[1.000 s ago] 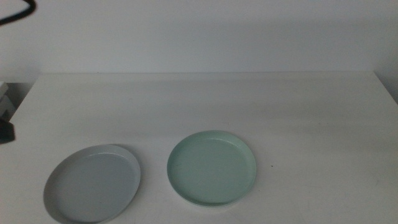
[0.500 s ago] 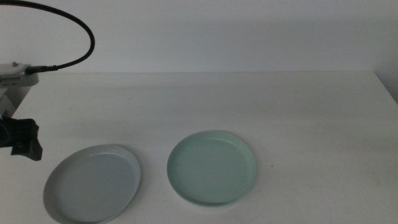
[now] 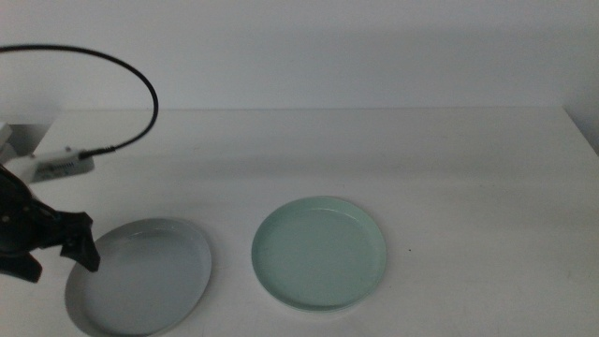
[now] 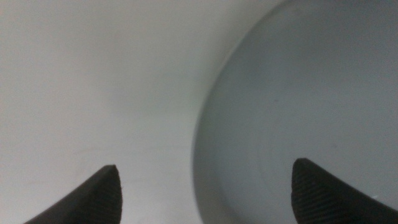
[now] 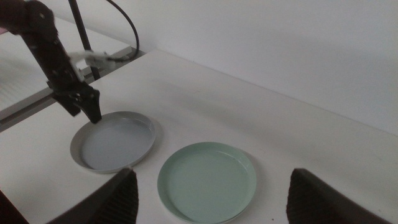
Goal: Stack the three bowls on top of each other.
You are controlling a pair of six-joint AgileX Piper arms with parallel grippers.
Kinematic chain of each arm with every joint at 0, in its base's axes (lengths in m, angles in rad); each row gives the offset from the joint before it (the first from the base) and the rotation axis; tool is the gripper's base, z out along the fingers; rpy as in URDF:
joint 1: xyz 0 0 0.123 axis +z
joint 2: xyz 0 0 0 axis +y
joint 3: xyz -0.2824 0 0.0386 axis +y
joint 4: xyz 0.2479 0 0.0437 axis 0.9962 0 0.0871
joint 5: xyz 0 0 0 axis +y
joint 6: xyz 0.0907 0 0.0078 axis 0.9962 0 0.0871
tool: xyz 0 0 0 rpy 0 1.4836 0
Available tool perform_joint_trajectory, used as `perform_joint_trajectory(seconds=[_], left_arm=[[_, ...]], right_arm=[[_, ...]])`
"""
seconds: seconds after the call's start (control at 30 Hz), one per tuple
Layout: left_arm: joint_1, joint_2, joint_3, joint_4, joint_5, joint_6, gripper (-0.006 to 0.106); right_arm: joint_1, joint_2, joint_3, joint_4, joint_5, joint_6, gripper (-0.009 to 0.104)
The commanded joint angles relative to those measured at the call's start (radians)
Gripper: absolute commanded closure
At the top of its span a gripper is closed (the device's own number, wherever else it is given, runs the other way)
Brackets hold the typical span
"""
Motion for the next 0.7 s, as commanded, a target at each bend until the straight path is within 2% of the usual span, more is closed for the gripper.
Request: perform_joint_trajectory(seconds=[0.0,0.17,0.27,0.37,0.47,0.6,0.67], left_arm=[[0.002,0.003,-0.029,-0.027,-0.006,0.001,0.010],[-0.002,0.067,-0.029,-0.052,-0.010,0.001,0.014],[-0.002,0.091,-0.029,-0.056,-0.014,0.001,0.024],[-0.002,0.107,-0.029,-0.066,-0.018,0.000,0.042],[-0.002,0.116,-0.029,-0.069,-0.018,-0.005,0.066],[-0.002,0.114,-0.032,-0.069,-0.013,-0.017,0.105],[-0.002,0.105,-0.036,-0.058,0.001,-0.034,0.105]], right_arm=[[0.002,0.009,-0.019,0.001,-0.075,-0.008,0.032],[0.002,0.009,-0.019,0.001,-0.075,-0.008,0.032],[0.002,0.009,-0.019,0.001,-0.075,-0.008,0.032],[0.002,0.009,-0.019,0.001,-0.075,-0.008,0.032],[0.002,0.009,-0.019,0.001,-0.075,-0.008,0.032],[0.002,0.009,-0.019,0.001,-0.075,-0.008,0.032],[0.002,0.009,-0.019,0.001,-0.075,-0.008,0.032]])
